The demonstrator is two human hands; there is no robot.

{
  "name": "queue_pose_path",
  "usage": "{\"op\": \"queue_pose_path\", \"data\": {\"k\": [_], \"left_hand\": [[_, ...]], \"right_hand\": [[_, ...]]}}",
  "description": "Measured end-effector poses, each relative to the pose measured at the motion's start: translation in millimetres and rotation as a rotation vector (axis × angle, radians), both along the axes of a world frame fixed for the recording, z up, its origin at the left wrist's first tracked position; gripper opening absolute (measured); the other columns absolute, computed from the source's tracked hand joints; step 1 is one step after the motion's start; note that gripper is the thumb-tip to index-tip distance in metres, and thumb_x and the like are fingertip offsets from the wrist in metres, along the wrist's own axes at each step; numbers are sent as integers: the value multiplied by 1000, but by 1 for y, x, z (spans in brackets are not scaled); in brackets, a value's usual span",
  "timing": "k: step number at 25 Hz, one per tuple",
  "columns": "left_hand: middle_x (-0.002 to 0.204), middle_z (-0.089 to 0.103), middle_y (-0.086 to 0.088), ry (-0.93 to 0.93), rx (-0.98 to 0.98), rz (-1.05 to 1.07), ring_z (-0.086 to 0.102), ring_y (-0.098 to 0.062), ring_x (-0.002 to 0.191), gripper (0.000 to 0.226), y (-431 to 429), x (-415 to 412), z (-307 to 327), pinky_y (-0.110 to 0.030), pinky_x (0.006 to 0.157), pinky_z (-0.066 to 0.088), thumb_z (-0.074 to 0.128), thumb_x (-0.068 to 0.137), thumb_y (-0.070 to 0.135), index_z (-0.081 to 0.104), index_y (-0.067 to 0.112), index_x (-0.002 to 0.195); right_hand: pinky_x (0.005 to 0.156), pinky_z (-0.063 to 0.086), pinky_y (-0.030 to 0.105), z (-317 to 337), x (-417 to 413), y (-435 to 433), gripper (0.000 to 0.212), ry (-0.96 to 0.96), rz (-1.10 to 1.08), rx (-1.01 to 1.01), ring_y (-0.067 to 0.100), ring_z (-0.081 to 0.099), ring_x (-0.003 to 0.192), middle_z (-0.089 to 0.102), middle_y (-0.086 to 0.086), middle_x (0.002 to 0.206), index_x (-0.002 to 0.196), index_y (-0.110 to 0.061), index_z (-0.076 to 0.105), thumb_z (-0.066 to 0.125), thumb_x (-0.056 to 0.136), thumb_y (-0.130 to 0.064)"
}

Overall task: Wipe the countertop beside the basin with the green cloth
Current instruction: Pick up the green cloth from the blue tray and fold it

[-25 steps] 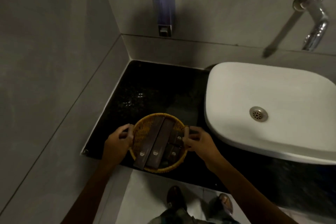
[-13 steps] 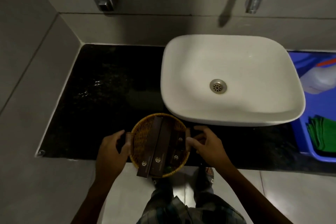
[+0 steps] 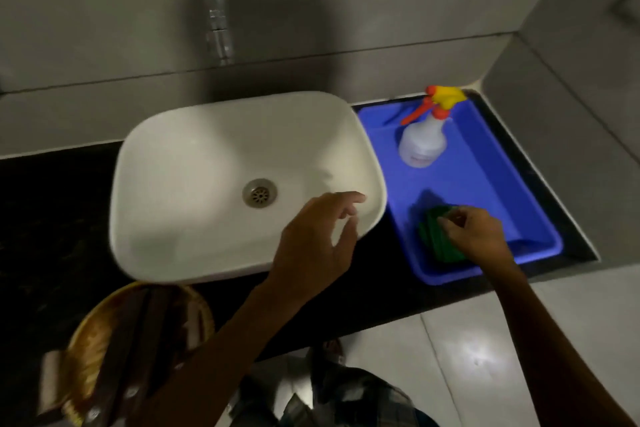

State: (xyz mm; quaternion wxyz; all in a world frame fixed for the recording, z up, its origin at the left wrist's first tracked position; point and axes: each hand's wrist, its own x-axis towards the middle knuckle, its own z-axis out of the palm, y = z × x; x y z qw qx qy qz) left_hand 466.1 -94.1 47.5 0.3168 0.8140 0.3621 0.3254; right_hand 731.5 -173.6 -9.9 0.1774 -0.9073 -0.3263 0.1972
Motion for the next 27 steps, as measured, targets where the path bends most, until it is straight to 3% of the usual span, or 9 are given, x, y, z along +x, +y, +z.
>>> {"op": "queue_pose_path", "data": {"k": [4,7,10,13,16,19,22,24,27], "left_hand": [[106,74,0,78,112,-312,68,-23,97,27,-25,115,-25,-34,83,56,61,85,17,69,20,111],[120,68,-15,329,109,-548,62,-34,110,33,-38,159,-62,-46,91,52,56,88,13,65,9,120],[131,57,-18,604,-1,-656,51,-38,118,43,-35,178,-92,-49,95,48,49,90,13,51,11,133],[134,51,-22,656,-56,-661,46,-40,123,51,-37,176,-110,-50,98,45,52,88,11,43,11,139],[139,49,-23,458,-81,-579,42,-38,130,52,-43,165,-97,-44,112,32,54,89,12,43,5,139],[140,50,-17,80,-215,-337,45,-30,130,55,-40,132,-62,-34,112,33,62,88,21,44,6,138],[130,61,-2,-298,-712,-175,59,-9,118,66,-33,66,-24,-24,96,49,73,78,28,42,20,136],[111,73,0,-498,-1095,-154,70,-11,102,63,-21,16,-4,-25,77,58,75,73,27,45,27,129],[99,77,-4,-472,-962,50,73,-15,91,59,7,-91,8,-27,70,60,77,72,23,52,27,125]], "right_hand": [[97,44,41,-27,75,-17,51,46,-111,-202,40,55,121,61,27,127,125,2,55,70,86,-27],[99,44,39,-45,88,-16,65,163,-183,-216,39,51,126,54,26,136,131,2,48,72,83,-35],[95,47,40,-53,99,-8,66,224,-248,-243,38,54,123,56,24,134,129,1,51,73,80,-38],[68,51,32,-51,94,-6,42,444,-332,-97,31,66,93,68,22,111,108,0,65,76,76,-25],[50,46,24,-29,65,-17,14,537,-396,122,17,62,65,69,12,86,87,-10,66,73,76,-15],[69,55,31,17,32,-26,31,693,-448,399,25,69,83,71,14,94,106,-3,62,70,77,-8],[78,60,36,69,-25,-26,45,1063,-296,671,28,71,97,74,15,106,117,-2,64,67,73,-8],[80,61,36,91,-80,-11,42,1174,-175,717,25,72,94,75,15,107,115,-4,67,65,74,-13],[78,60,36,93,-193,31,28,1016,-71,644,27,72,90,74,19,105,109,-5,67,67,81,-2]]}}
